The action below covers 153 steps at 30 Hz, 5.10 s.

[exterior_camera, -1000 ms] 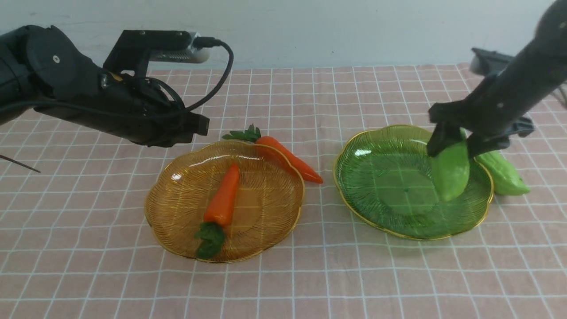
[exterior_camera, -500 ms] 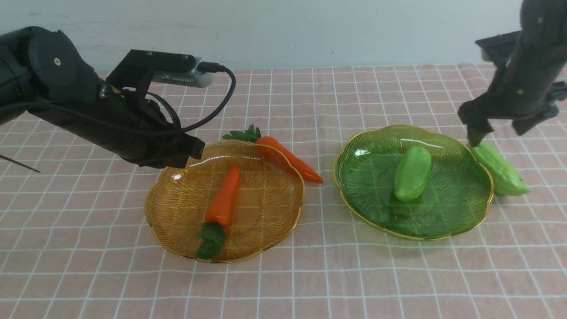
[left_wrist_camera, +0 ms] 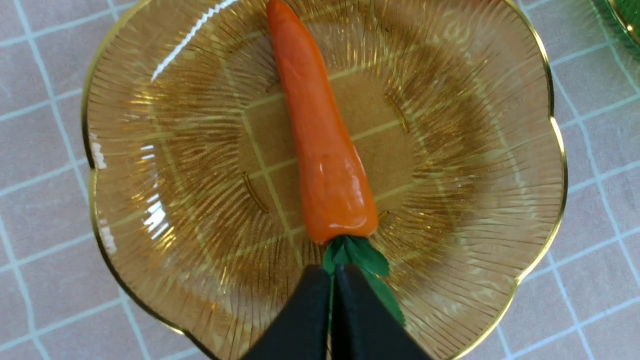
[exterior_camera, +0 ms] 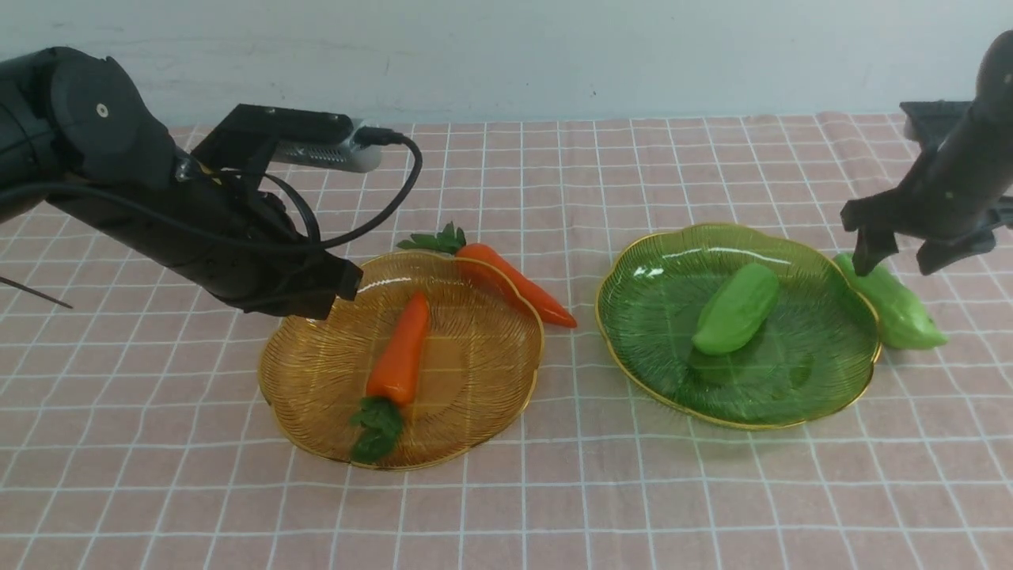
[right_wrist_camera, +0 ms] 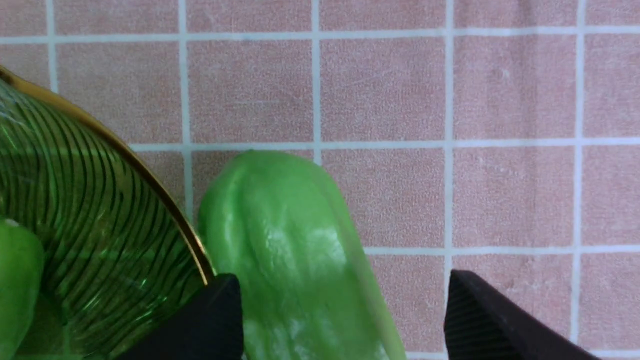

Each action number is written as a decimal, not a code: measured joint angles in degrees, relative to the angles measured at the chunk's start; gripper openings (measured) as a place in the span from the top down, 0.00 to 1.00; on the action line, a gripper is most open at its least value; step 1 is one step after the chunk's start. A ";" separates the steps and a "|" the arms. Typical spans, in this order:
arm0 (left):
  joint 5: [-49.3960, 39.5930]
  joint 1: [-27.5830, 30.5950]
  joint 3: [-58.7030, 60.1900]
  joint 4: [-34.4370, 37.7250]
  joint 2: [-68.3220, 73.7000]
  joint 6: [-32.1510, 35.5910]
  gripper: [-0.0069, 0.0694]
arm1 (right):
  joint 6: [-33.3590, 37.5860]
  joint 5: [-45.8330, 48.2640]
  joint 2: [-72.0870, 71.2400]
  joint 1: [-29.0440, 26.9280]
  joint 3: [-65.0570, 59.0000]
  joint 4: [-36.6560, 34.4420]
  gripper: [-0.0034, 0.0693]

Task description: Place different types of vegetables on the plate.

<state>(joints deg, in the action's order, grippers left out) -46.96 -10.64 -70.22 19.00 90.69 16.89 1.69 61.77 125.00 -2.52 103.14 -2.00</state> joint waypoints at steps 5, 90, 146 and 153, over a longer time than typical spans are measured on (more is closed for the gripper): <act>-1.52 0.00 0.00 -0.60 0.00 0.00 0.91 | 0.50 -0.90 1.21 0.00 0.00 2.00 0.27; -6.73 -3.10 -59.87 -7.23 49.76 -22.91 0.12 | -3.24 9.23 -7.34 11.60 2.87 -10.70 0.16; -2.51 -4.10 -58.99 8.99 39.66 -11.65 0.91 | -2.39 9.56 -15.52 13.03 2.82 -10.69 0.16; -10.39 -4.28 -59.88 9.00 25.87 -10.03 0.91 | -2.37 9.99 -23.48 13.03 2.82 -10.69 0.16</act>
<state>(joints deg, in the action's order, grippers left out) -57.36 -14.92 -130.10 28.00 116.56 6.86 -0.68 71.77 101.52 10.51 105.96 -12.70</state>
